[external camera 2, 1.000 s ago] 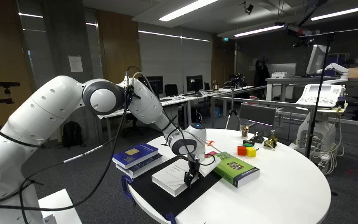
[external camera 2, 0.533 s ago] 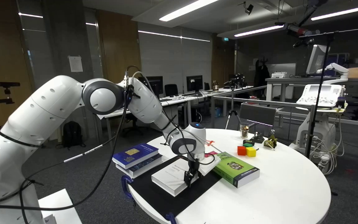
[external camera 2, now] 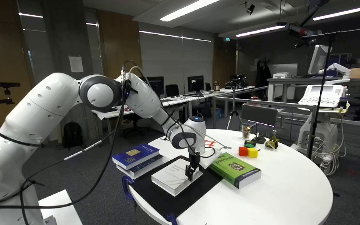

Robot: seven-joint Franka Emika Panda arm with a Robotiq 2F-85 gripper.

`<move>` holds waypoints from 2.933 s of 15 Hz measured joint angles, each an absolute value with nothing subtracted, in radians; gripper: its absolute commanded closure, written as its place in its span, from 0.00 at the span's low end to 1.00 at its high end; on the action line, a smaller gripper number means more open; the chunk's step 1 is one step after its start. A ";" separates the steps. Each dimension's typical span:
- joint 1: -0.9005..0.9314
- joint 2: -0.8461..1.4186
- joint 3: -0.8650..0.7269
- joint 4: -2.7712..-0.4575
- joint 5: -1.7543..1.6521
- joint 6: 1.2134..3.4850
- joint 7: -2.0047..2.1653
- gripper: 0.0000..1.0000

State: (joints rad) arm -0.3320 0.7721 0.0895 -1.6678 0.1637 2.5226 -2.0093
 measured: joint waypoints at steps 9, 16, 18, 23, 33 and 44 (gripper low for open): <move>-0.308 0.583 0.109 -1.794 0.166 2.558 -2.009 0.00; -0.252 0.342 0.111 -2.012 0.173 2.650 -1.954 0.00; -0.236 0.278 0.116 -2.065 0.223 2.676 -1.901 0.00; -0.190 0.186 0.129 -2.126 0.398 2.749 -1.762 0.00; -0.146 0.106 0.090 -2.166 0.409 2.932 -1.278 0.00; -0.070 -0.094 -0.069 -2.134 -0.033 2.374 -0.719 0.00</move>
